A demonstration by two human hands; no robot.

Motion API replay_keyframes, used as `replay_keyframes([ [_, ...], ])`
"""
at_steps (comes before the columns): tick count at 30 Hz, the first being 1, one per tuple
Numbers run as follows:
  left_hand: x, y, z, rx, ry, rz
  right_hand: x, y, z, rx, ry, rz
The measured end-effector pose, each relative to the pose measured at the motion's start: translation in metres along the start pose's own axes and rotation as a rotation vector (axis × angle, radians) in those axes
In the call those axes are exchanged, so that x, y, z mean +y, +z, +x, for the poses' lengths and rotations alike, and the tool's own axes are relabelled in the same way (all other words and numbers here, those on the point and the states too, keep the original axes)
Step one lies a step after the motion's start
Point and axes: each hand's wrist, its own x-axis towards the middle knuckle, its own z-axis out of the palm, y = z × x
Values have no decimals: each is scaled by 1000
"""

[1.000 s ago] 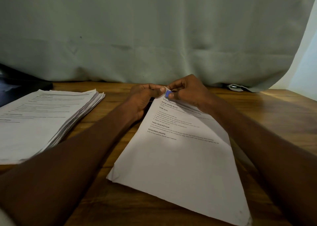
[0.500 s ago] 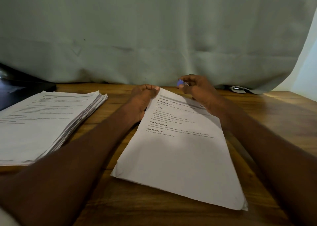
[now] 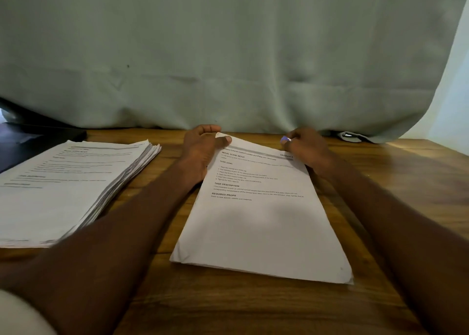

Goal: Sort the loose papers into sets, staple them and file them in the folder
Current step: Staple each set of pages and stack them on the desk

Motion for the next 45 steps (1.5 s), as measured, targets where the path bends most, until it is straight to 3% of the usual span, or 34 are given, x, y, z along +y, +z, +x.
replay_keyframes([
  [7,-2,2,2,56,52,142,8,-29,-14,79,80,-440],
  [10,-2,0,-1,33,39,179,4,-40,-24,21,89,-503],
  [15,-1,-2,-2,25,43,146,-7,-65,-29,-214,211,-586],
  [17,0,-3,-1,41,31,100,-9,-67,-28,-174,152,-604],
  [22,7,-16,5,52,-48,-161,-25,-43,-15,203,-76,-222],
  [25,11,-24,9,53,-60,-286,-39,-22,-17,99,-68,32],
  [31,15,-32,12,92,-66,-423,-37,-13,-25,-306,129,438],
  [36,16,-35,11,89,-86,-370,-41,-2,-25,-255,236,661],
  [41,17,-44,5,-308,-252,-86,-36,2,-25,-156,329,926],
  [45,19,-45,6,-301,-188,-11,-38,2,-31,-319,443,1048],
])
